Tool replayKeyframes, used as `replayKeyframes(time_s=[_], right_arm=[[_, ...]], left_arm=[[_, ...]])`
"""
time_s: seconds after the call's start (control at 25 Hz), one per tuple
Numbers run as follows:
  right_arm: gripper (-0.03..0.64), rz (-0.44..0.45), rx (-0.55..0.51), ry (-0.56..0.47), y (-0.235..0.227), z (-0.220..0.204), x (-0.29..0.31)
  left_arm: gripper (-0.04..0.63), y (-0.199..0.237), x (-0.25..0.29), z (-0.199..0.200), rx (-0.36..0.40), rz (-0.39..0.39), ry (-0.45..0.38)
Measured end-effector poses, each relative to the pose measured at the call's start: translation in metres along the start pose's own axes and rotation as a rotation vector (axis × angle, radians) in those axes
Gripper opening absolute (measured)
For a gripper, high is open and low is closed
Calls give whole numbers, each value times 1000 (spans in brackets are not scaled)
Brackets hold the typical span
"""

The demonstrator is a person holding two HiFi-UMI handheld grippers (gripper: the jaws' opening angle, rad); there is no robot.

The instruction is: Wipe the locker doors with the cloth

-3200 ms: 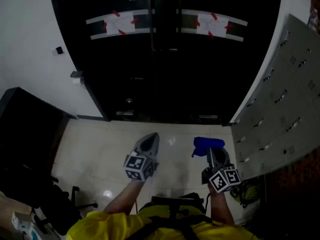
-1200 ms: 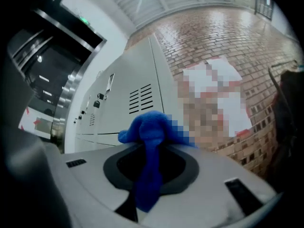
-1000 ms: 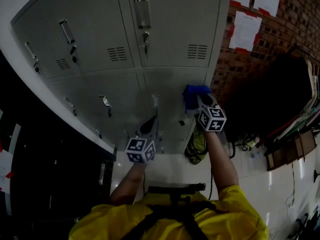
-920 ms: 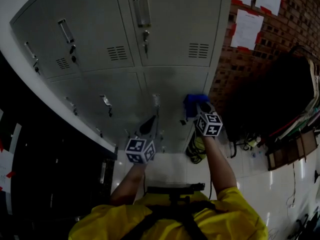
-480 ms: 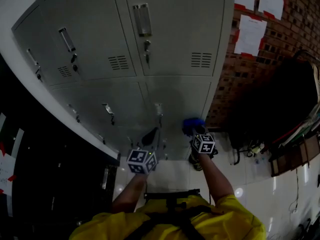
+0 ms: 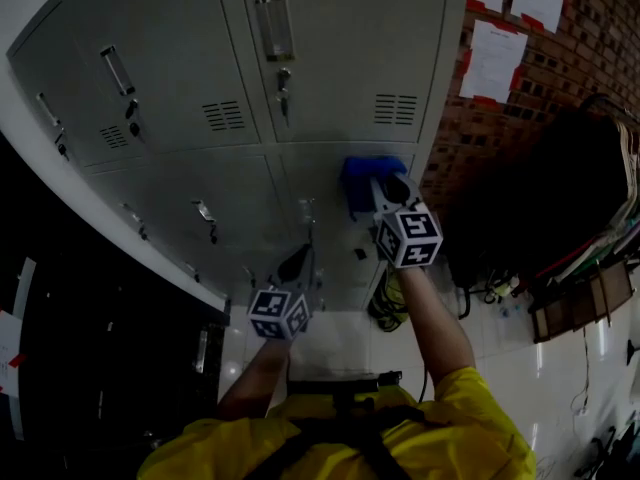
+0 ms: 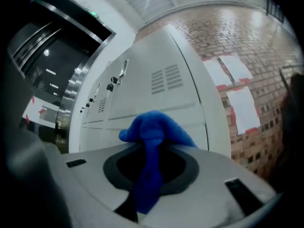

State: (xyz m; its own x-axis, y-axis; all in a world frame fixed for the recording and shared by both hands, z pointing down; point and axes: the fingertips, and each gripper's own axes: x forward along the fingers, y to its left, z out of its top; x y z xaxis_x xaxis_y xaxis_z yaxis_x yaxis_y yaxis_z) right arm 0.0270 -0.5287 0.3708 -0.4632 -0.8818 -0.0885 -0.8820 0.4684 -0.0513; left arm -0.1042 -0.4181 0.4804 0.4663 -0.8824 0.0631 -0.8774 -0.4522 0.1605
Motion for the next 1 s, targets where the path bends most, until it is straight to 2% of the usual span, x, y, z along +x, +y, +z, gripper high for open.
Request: replayKeyframes(time_s=[0.08, 0.16, 0.28, 0.36, 0.44, 0.48, 0.56, 0.64, 0.76, 0.84, 0.92, 1.0], right_arm=[[72, -43, 21, 83, -10, -65, -5], [72, -80, 49, 220, -18, -153, -11], [72, -80, 149, 365, -22, -276, -18], [72, -82, 145, 454, -21, -336, -21], [72, -93, 139, 507, -23, -364, -26], [72, -92, 144, 484, -23, -357, -27], [72, -77, 168, 384, -15, -307, -24], [71, -48, 156, 253, 2, -217, -19], [72, 51, 76, 16, 39, -48, -10], [72, 101, 63, -72, 55, 30, 2], [72, 99, 58, -80, 56, 63, 21], [71, 63, 26, -68, 53, 65, 32]], left_arm=[[2, 3, 1, -2, 3, 2, 12], [2, 5, 1, -5, 2, 4, 16], [2, 8, -3, -7, 18, 2, 33], [1, 10, -7, -6, 26, -3, 44], [2, 11, -10, -6, 22, -4, 43], [0, 12, -12, -5, 21, -1, 39], [2, 17, -16, -2, 19, 10, 30], [2, 22, -21, -4, 14, 20, 33], [2, 25, -23, -4, 11, 21, 33], [2, 24, -23, 1, 13, 14, 14], [2, 22, -22, 7, 13, 6, -4], [2, 21, -22, 11, 11, 0, -16]])
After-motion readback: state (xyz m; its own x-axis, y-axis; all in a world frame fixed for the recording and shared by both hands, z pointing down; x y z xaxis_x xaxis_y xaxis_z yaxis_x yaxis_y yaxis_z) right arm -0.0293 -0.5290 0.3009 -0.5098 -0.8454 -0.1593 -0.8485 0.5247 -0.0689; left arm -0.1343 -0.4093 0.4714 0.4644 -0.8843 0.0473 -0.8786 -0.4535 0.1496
